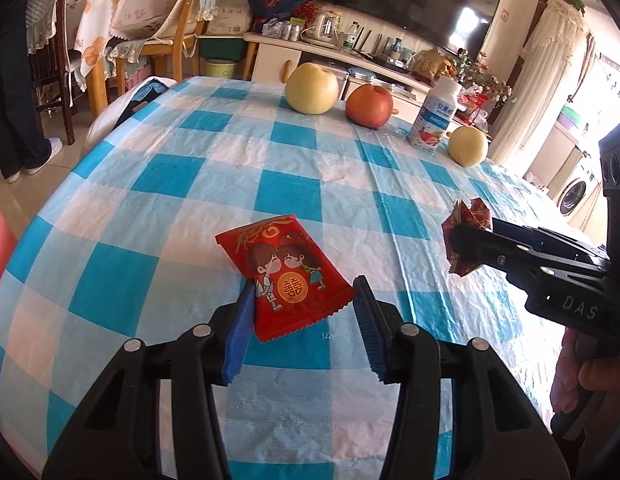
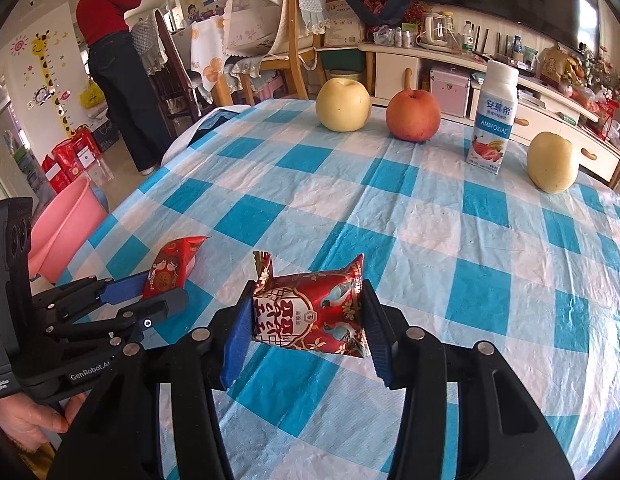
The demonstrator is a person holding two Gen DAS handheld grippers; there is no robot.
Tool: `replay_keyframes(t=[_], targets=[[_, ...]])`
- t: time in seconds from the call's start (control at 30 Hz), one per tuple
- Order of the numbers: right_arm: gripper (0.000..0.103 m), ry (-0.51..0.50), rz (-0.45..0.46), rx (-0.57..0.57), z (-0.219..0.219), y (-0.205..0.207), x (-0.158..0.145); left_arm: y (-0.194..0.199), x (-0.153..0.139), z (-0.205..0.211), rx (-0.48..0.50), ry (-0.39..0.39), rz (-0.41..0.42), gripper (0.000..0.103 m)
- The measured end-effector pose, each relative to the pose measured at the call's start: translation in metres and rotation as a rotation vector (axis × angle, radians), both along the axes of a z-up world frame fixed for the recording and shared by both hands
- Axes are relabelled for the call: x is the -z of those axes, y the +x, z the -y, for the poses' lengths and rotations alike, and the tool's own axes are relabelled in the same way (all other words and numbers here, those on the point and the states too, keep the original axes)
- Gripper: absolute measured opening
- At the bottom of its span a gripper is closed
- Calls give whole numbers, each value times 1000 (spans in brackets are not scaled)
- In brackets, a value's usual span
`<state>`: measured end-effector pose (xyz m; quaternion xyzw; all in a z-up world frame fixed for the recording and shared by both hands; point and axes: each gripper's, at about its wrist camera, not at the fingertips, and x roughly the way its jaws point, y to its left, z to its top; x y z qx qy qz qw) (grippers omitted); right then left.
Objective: Collect trash
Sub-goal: 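Lift both red packets off the table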
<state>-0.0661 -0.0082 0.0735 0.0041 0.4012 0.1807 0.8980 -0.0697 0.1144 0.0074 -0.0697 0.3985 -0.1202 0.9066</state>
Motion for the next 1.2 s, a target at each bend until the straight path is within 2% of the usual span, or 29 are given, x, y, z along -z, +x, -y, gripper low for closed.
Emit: replay_keyframes(t=[0.27,0.6,0.97,1.07,1.2], targets=[[51,22,24,-2,5,-8,-11,-11,-13,0,4,1,47,50],[51,24,41,3,7,-17,-17,-20,-27,-20,-32,-10,93,50],[51,12,27,-7,-16,-27,-17,-32,-52,-64,-124,-37,172,50],[51,47,10,-12,-22,-27,-19,-35,-59,-76,-154,-45,197,50],[51,43,15,-30,-37,-29,-25,-39,-67,-90,-189,-49,225,50]])
